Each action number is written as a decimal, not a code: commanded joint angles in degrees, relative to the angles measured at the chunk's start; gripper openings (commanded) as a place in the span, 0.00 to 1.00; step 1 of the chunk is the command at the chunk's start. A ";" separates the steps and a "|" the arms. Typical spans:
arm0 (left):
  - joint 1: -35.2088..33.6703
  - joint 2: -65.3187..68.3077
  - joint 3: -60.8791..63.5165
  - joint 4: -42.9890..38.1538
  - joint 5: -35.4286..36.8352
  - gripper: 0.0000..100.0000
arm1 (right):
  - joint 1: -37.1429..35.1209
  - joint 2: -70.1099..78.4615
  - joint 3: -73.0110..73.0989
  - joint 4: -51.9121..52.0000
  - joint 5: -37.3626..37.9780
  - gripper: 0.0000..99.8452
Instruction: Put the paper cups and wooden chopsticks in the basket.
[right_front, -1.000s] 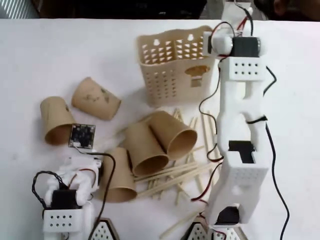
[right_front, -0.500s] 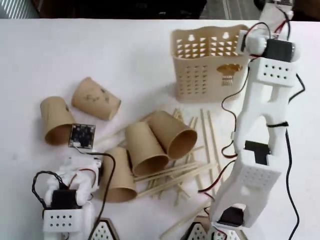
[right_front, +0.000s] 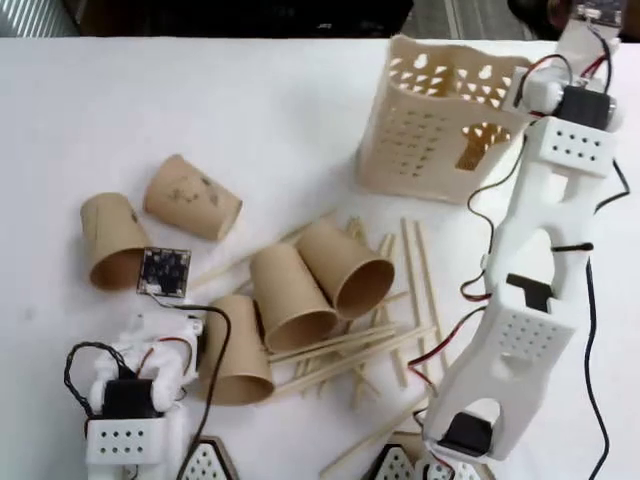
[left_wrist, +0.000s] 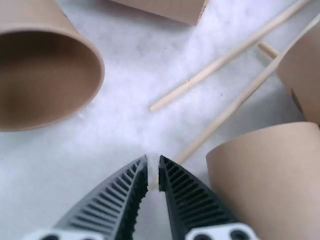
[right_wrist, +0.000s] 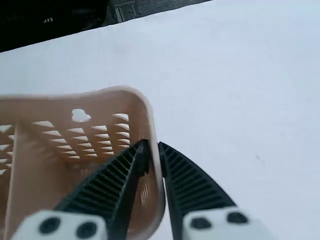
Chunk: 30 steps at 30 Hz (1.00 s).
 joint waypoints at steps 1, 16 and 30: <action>0.40 -0.31 -0.44 -0.09 0.00 0.06 | 2.68 -1.01 -3.69 0.13 0.35 0.02; 0.40 -0.31 -0.44 -0.09 0.00 0.06 | 0.22 -1.01 -11.43 13.23 0.62 0.13; 0.40 -0.31 -0.44 -0.09 0.00 0.06 | -3.30 -4.70 -24.53 27.82 1.05 0.32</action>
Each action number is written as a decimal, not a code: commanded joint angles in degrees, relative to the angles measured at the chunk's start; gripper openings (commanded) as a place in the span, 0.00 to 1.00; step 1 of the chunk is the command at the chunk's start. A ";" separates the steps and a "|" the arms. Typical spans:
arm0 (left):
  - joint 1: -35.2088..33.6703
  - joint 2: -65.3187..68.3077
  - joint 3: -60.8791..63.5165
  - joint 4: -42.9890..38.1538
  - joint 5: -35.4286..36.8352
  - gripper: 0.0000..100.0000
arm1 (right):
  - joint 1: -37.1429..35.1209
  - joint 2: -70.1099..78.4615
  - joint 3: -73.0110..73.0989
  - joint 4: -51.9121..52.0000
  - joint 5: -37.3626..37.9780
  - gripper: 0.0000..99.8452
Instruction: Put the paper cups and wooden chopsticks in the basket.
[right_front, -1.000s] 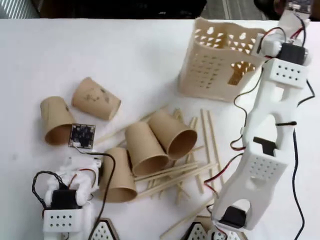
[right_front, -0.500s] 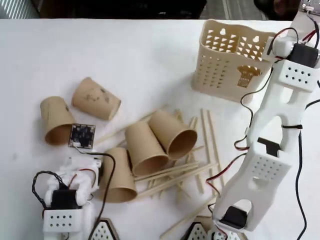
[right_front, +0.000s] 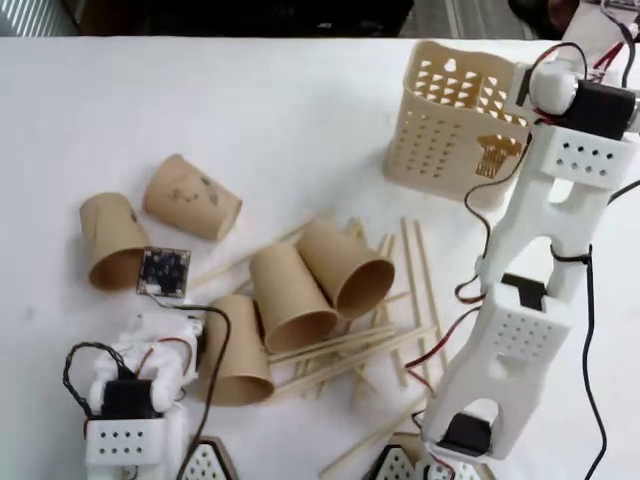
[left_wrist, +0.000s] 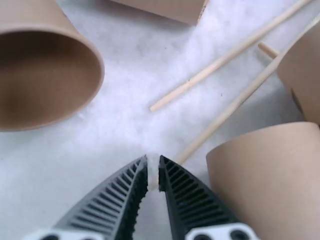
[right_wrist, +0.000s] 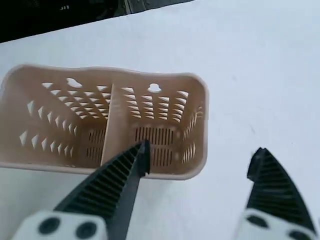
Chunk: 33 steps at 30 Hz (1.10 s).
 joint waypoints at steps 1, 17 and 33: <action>0.40 -0.31 -0.44 -0.09 0.00 0.06 | -0.75 -6.11 1.49 0.48 2.37 0.31; 0.40 -0.31 -0.44 -0.09 0.00 0.06 | -15.25 -46.37 61.98 -0.22 14.42 0.21; 0.40 -0.31 -0.44 -0.09 0.00 0.06 | -19.74 -33.27 90.29 -27.74 14.77 0.21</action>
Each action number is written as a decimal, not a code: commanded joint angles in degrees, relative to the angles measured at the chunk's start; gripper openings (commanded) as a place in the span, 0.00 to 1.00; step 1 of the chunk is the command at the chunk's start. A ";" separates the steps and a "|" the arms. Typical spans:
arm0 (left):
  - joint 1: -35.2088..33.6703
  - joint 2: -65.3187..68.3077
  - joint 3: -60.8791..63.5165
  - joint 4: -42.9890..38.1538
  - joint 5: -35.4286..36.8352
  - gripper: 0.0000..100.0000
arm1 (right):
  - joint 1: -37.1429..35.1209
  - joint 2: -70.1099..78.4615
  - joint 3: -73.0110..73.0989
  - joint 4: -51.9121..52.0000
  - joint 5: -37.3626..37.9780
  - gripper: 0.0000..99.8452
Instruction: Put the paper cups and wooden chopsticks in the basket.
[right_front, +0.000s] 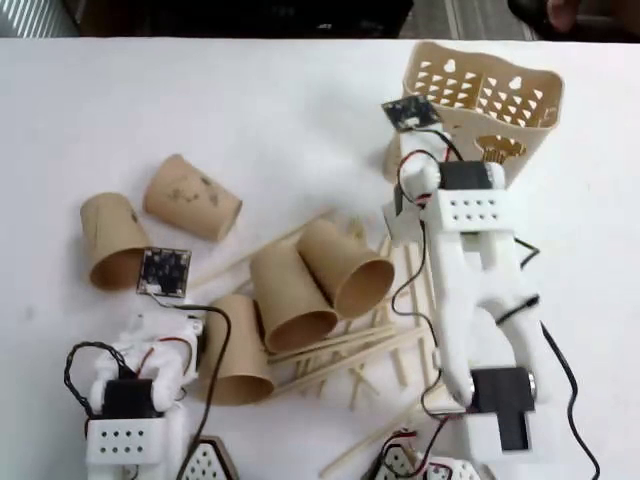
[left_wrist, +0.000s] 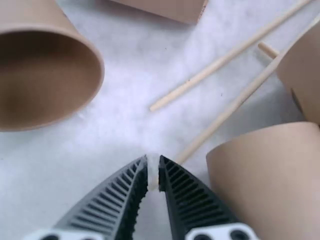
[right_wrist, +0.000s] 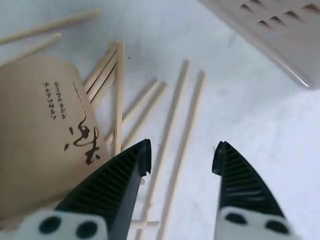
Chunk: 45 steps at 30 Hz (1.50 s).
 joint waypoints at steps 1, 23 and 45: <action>0.40 -0.31 -0.44 -0.09 0.00 0.06 | -0.40 4.88 -0.26 -4.53 0.70 0.21; 0.31 -0.31 -0.44 -0.09 0.09 0.06 | 3.21 26.33 -5.27 -11.56 4.92 0.21; 0.31 -0.31 -0.44 -0.09 0.09 0.06 | 4.70 8.57 -7.30 5.32 15.74 0.02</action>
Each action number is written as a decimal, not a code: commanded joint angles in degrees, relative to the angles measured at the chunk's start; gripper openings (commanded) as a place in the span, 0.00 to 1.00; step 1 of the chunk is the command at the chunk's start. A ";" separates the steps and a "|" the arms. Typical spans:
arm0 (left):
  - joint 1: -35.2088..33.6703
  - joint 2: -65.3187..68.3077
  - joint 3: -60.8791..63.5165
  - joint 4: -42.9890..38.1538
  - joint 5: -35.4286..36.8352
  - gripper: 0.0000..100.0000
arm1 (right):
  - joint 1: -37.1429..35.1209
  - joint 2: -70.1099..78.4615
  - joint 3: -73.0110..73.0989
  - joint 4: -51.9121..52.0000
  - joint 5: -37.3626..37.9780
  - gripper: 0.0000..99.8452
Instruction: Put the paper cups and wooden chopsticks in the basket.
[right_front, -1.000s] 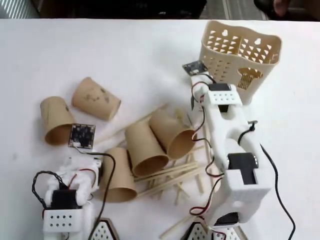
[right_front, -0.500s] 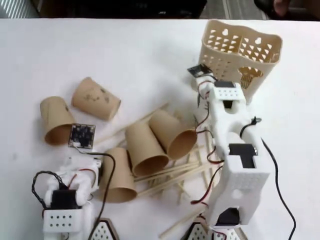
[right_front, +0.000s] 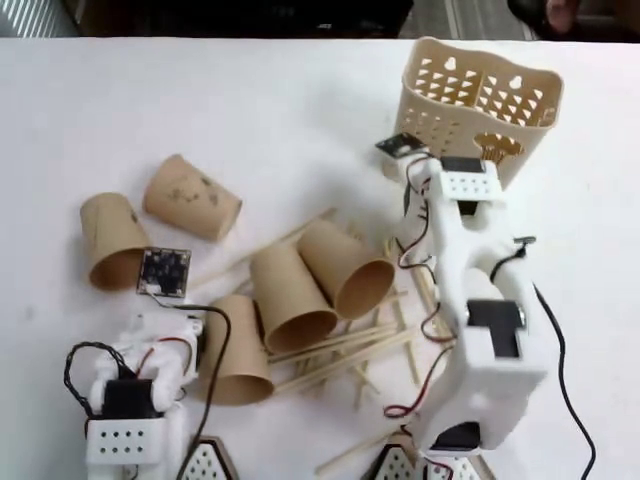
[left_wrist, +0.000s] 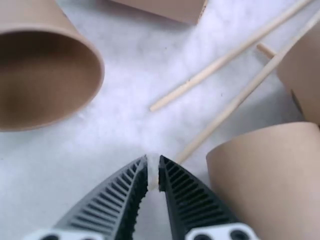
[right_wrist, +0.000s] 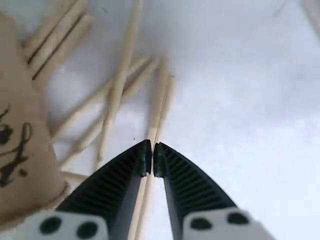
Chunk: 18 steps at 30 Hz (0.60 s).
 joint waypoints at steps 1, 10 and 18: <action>0.31 -0.31 -0.44 -0.09 0.09 0.06 | 0.31 -9.27 -1.23 3.38 0.44 0.02; 0.31 -0.31 -0.44 -0.09 0.09 0.06 | 0.13 -13.32 3.52 5.05 0.44 0.07; 0.31 -0.31 -0.44 -0.09 0.09 0.06 | -0.92 -22.20 13.80 2.07 3.87 0.12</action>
